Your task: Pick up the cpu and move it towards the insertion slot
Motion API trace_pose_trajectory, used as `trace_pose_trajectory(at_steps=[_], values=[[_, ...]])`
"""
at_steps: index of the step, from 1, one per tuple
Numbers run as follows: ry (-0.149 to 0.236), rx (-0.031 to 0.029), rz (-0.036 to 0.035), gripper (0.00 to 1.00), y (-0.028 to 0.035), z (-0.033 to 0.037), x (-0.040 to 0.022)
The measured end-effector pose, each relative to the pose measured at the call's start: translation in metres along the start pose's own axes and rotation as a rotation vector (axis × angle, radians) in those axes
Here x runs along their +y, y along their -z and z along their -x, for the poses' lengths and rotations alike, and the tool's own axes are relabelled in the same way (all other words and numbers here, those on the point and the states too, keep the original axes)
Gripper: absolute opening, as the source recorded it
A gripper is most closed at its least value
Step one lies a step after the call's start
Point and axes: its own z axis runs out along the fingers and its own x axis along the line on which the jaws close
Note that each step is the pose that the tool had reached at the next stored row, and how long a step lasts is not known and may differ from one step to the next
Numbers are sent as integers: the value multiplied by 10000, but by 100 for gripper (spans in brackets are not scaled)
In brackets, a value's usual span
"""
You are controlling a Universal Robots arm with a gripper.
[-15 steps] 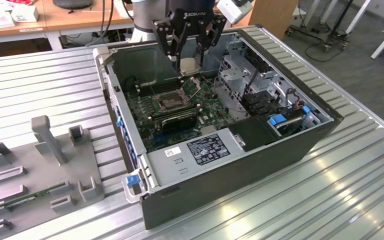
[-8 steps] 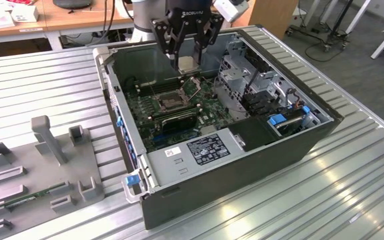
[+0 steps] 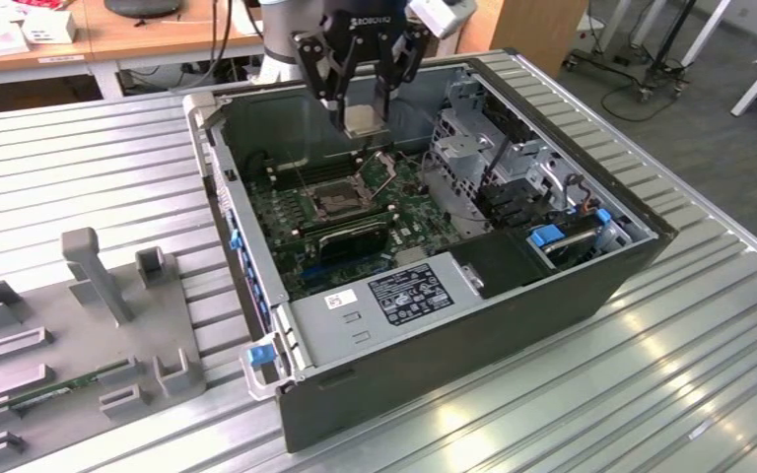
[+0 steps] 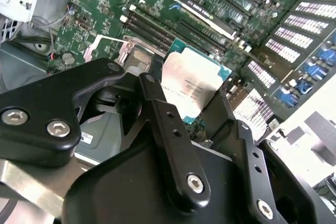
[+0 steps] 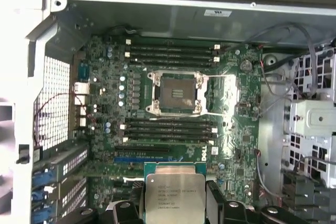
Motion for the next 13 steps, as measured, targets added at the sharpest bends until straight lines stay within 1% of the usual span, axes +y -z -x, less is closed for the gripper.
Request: trace_pose_trajectory(at_steps=[13], values=[[-1, 0, -1, 55, -43, 6, 335]])
